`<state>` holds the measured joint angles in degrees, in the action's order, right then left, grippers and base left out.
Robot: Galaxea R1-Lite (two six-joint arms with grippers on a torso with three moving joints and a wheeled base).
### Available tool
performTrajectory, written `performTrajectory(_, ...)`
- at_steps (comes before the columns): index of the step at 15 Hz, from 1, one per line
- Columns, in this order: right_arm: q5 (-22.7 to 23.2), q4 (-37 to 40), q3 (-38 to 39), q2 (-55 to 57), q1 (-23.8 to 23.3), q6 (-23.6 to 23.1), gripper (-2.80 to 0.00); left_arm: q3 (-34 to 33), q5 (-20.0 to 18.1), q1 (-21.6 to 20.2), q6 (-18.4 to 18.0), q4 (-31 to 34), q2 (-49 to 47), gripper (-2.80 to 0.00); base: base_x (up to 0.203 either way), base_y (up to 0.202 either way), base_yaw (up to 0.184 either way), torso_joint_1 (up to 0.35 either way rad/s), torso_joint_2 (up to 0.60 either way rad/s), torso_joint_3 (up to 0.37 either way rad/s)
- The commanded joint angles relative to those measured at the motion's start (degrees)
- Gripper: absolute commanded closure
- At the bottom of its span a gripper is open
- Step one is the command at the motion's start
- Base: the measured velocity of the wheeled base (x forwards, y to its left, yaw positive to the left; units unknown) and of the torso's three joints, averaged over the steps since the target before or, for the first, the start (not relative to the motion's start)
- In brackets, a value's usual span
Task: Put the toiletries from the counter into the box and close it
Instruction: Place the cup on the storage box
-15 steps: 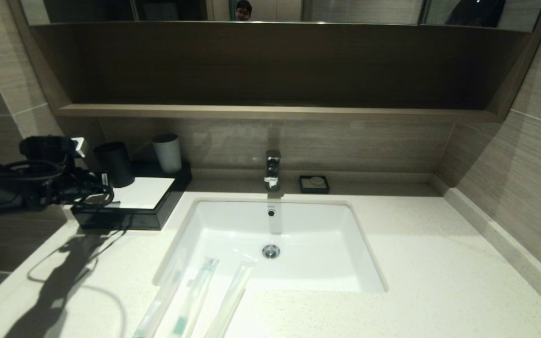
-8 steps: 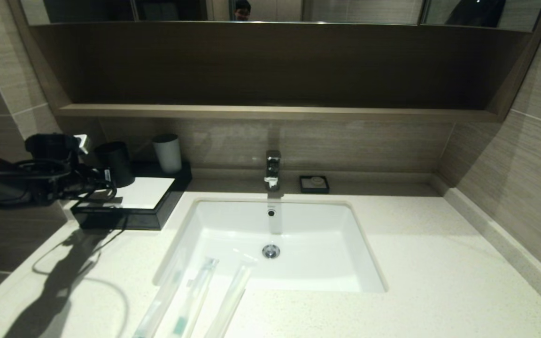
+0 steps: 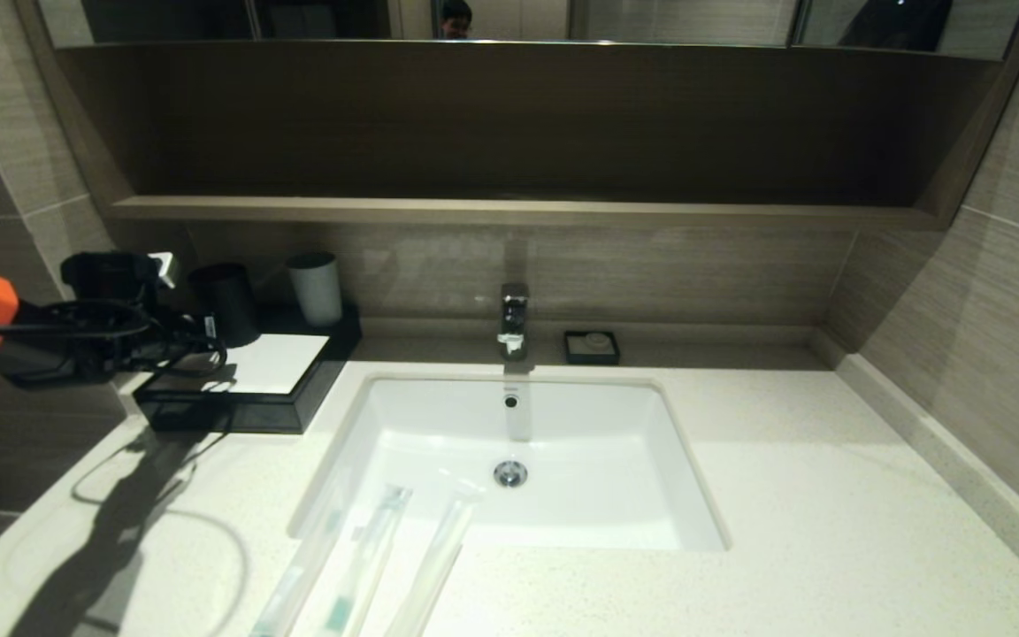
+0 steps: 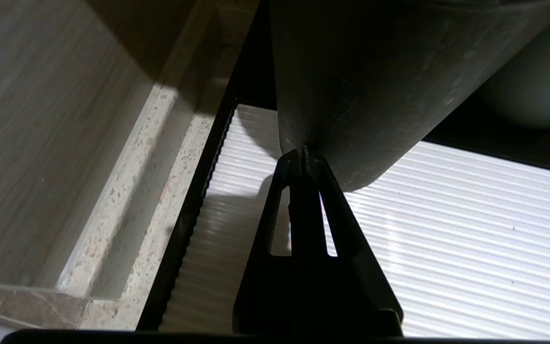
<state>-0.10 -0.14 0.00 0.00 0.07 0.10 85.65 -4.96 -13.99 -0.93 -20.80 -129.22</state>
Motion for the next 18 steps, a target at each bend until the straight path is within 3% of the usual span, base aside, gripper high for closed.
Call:
performTrajectory(1, 0.01, -0.04, 0.09, -0.18, 0.01, -0.01, 0.00, 2.07, 0.02, 0.02, 0.05, -0.12, -1.33, 0.00, 0.000, 0.000, 0.000, 0.000, 0.00, 0.000)
performTrajectory(18, 0.01, -0.04, 0.09, -0.18, 0.01, -0.01, 0.00, 10.88, -0.14, 0.72, -0.03, 2.51, -6.71, 0.00, 0.000, 0.000, 0.000, 0.000, 0.00, 0.000)
